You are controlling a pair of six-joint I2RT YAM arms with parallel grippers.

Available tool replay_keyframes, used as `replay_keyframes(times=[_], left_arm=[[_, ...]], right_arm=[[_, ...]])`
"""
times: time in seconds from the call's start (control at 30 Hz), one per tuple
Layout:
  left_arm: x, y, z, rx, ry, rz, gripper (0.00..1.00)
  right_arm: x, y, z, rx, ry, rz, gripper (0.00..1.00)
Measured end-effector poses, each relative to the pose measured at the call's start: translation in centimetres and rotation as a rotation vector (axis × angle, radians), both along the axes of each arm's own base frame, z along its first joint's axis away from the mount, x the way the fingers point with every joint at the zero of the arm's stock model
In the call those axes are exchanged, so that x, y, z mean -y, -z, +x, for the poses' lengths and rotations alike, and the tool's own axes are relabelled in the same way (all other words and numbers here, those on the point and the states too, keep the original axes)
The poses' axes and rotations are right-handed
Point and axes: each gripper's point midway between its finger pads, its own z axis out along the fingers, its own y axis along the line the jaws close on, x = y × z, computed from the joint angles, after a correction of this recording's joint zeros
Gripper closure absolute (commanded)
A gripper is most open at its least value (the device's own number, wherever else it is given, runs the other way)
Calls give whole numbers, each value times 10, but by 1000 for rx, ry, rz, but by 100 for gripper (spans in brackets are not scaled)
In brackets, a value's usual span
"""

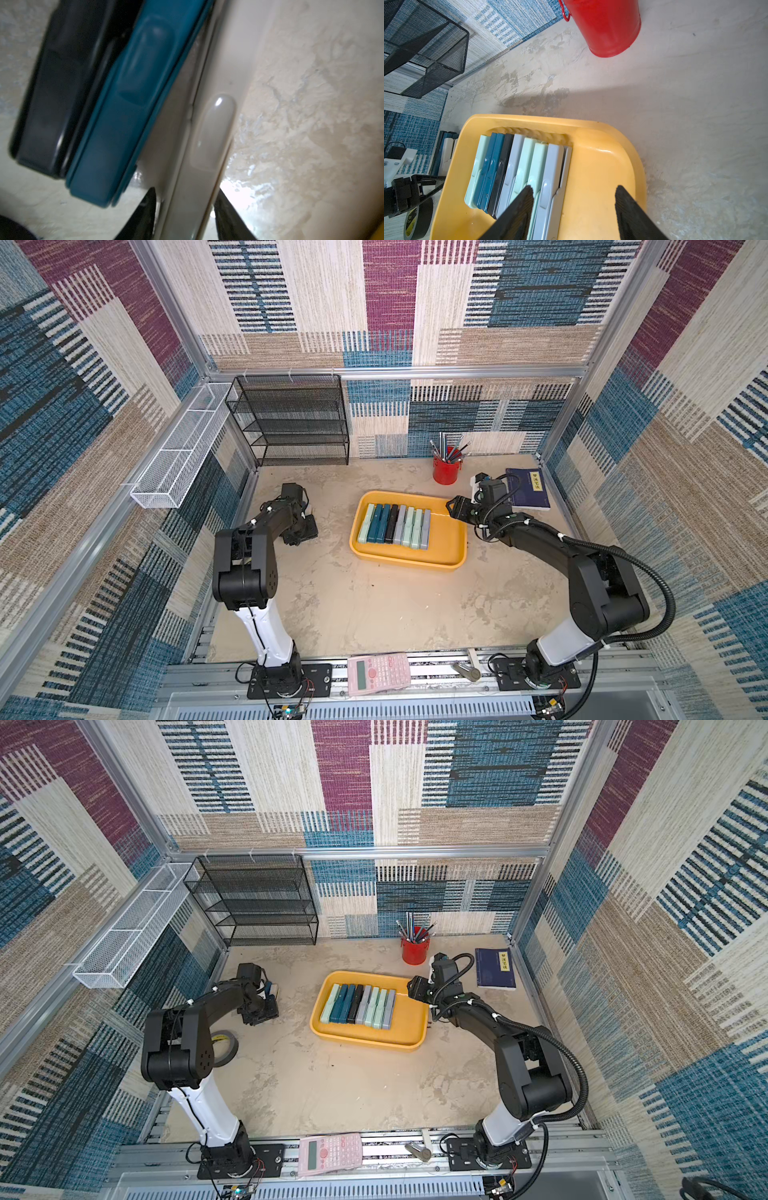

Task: Put the pruning pliers into the storage box
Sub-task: Pick up the pruning pliers from the center of the board.

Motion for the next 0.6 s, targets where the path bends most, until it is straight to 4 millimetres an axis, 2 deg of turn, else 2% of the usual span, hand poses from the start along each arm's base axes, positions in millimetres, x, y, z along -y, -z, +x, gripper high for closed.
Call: replay_keyframes(times=[0.37, 0.6], left_arm=[[-7, 0, 13, -18, 25, 56, 72], [-2, -2, 18, -19, 44, 59, 82]], right_arm=[[3, 2, -2, -6, 8, 2, 36], [6, -2, -3, 3, 20, 0, 37]])
